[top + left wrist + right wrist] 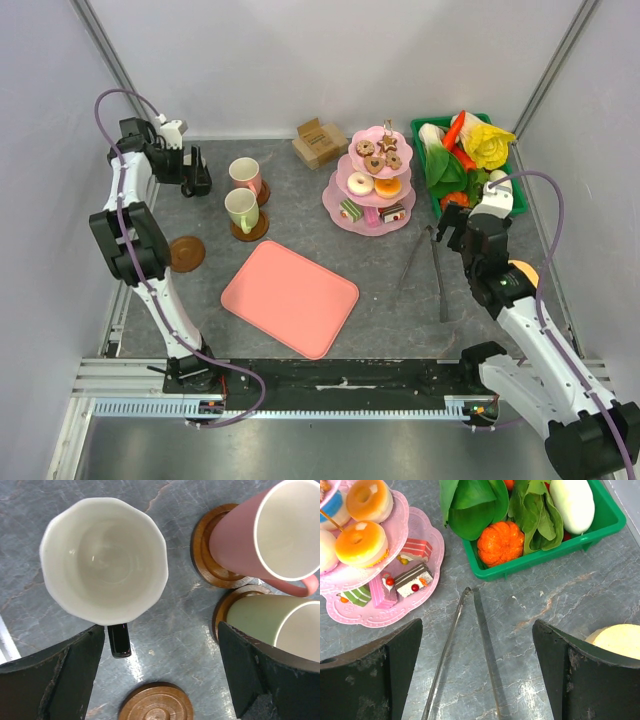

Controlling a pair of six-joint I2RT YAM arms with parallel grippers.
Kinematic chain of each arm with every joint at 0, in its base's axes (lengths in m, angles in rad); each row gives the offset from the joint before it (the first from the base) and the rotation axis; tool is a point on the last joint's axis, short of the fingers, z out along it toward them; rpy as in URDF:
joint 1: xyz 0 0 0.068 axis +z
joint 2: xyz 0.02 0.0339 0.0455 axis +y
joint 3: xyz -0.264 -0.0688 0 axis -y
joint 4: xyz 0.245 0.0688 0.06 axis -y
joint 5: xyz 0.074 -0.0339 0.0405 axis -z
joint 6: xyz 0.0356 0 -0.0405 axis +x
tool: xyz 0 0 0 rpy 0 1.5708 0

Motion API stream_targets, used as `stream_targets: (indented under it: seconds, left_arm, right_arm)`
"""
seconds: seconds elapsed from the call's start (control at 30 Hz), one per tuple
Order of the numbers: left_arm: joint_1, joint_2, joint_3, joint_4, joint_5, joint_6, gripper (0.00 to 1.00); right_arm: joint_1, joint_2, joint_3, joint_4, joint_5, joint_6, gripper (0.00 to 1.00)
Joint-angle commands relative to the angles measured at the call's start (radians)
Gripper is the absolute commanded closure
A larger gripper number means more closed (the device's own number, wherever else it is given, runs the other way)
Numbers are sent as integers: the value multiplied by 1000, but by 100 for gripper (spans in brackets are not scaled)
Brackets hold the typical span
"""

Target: Serve the afternoon tea

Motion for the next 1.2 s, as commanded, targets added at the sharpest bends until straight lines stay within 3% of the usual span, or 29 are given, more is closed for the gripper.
stream_targets:
  seconds: [0.0,0.1,0.2,0.3,0.43,0.53,1.17]
  left_arm:
    - [-14,-67,-17,12,-20,-97,1]
    - [-16,-65,-31,50,-150,-146,1]
    - [-17,-65,-43,86,-183,-184,5]
    - [-22,-50,-37,97,-207,-203,17]
    - [-33,-34,-43,103,-235,-201,42]
    - [-45,-25,-43,109,-249,-200,51]
    - [-82,22,-31,120,-413,-209,50]
  right_arm:
    - [-2,-30,-1,54,-6,-5,2]
    - [-2,-33,-4,60,-6,-4,2]
    - [-2,-36,-5,61,-4,-4,2]
    - [-3,-38,-7,61,-1,-5,2]
    - [-2,-45,-7,61,4,-4,2]
    - [-2,-51,-7,60,5,-4,2]
    - [0,-65,-10,60,17,-4,2]
